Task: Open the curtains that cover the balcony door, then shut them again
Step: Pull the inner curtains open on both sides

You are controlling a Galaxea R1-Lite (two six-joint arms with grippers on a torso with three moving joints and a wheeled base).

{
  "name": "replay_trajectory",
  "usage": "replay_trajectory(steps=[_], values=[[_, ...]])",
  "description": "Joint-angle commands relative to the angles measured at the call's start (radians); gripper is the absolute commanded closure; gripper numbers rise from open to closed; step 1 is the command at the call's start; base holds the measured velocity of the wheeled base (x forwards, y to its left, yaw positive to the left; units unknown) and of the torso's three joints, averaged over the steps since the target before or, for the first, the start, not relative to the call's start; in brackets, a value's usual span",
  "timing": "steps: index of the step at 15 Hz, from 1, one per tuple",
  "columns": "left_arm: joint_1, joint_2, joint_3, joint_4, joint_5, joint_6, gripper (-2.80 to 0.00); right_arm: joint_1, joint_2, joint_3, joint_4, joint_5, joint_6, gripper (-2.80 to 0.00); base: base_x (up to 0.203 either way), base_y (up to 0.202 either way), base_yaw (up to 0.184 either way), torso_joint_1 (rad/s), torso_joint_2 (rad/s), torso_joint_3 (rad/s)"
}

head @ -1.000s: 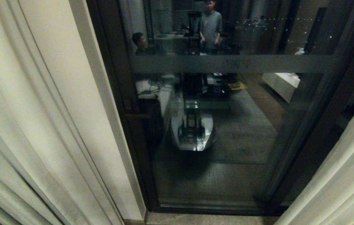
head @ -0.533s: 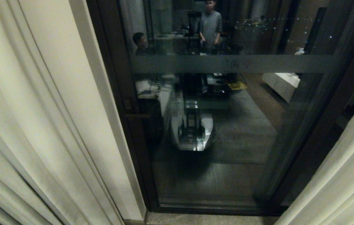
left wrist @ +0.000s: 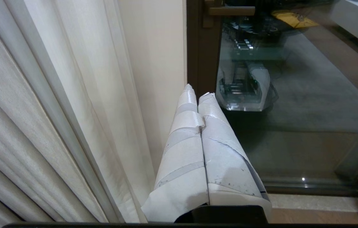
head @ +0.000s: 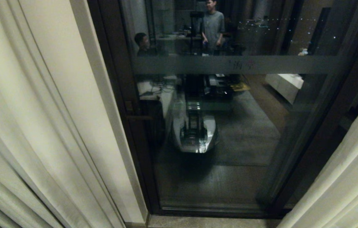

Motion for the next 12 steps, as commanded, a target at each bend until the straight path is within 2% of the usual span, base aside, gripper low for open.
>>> replay_trajectory(steps=[1, 6, 12], values=[[0.0, -0.001, 0.0, 0.0, 0.0, 0.0, 0.0, 0.001, 0.0, 0.0, -0.001, 0.0, 0.001, 0.0, 0.0, 0.0, 0.0, 0.0, 0.0, 0.0], [0.0, -0.001, 0.0, 0.0, 0.0, 0.002, 0.0, 0.001, 0.0, 0.0, -0.001, 0.0, -0.001, 0.0, 0.001, -0.011, 0.004, -0.001, 0.0, 0.0], [0.0, -0.001, 0.0, 0.0, -0.001, 0.002, 0.0, 0.001, 0.0, 0.0, -0.001, 0.0, 0.001, 0.0, 0.0, -0.165, 0.004, 0.004, 0.0, 0.002]])
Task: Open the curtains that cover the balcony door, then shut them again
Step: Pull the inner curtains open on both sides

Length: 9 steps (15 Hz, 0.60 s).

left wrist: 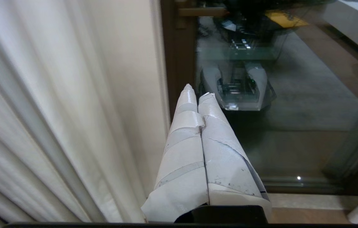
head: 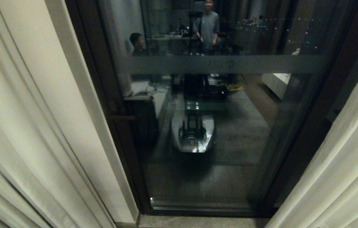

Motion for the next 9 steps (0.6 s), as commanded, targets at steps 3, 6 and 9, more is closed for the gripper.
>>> replay_trajectory(steps=[3, 6, 9], values=[[0.001, 0.0, 0.0, 0.0, -0.002, 0.0, 0.0, 0.001, 0.0, 0.0, -0.001, 0.0, 0.001, 0.0, 0.0, -0.179, 0.002, 0.004, 0.0, 0.005], [0.001, 0.0, 0.0, 0.0, -0.003, 0.0, 0.0, 0.0, 0.0, 0.0, -0.001, 0.0, 0.0, 0.0, 0.0, -0.178, 0.003, 0.002, 0.0, 0.002], [0.001, 0.0, 0.0, 0.0, -0.002, 0.002, 0.0, 0.0, 0.0, 0.0, -0.001, 0.0, 0.0, 0.0, 0.0, -0.181, 0.005, 0.004, 0.0, 0.002]])
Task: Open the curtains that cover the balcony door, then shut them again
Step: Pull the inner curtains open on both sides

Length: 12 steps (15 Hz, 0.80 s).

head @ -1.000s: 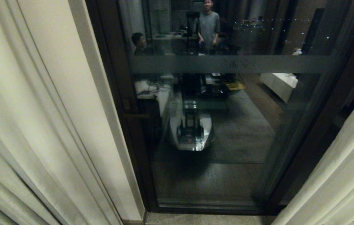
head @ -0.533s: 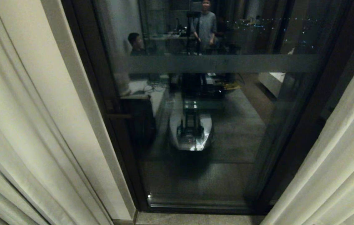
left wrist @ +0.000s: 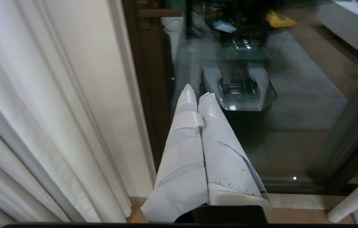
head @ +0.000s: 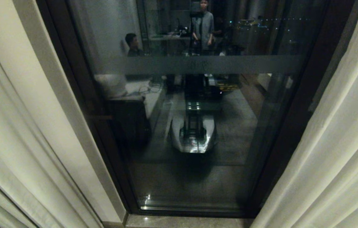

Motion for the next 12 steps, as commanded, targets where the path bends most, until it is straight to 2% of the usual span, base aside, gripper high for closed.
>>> replay_trajectory(steps=[1, 12], values=[[0.0, 0.0, 0.0, 0.001, 0.001, 0.0, 0.0, 0.0, 0.0, 0.0, -0.001, -0.001, 0.0, 0.0, 0.0, -0.183, 0.002, 0.009, 0.0, 0.0], [0.0, 0.0, 0.0, 0.001, -0.001, 0.003, 0.0, 0.0, 0.0, 0.0, -0.001, -0.001, 0.001, 0.0, 0.0, -0.18, 0.003, 0.002, 0.0, 0.003]])
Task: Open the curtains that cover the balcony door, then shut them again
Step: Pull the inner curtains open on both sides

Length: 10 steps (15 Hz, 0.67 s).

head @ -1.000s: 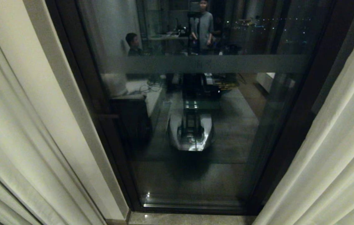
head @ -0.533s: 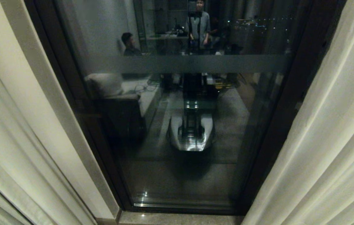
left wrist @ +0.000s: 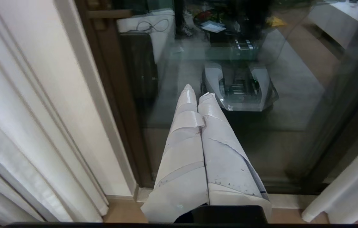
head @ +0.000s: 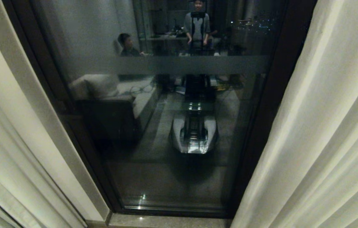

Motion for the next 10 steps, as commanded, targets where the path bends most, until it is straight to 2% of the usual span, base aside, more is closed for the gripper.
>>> replay_trajectory(steps=[1, 8, 10], values=[[0.0, 0.0, 0.0, 0.0, 0.001, -0.001, 0.0, 0.0, 0.0, 0.0, -0.001, -0.001, 0.001, 0.0, 0.0, -0.181, 0.002, 0.005, 0.0, -0.001], [0.0, 0.0, 0.0, 0.0, 0.004, -0.004, 0.0, 0.0, 0.0, 0.0, -0.001, -0.001, 0.0, 0.0, 0.0, -0.182, 0.005, 0.002, 0.0, 0.001], [-0.001, 0.0, 0.0, 0.0, 0.005, -0.004, 0.0, 0.001, 0.0, 0.0, -0.001, -0.001, 0.0, 0.0, 0.0, -0.1, 0.001, 0.005, 0.0, 0.002]])
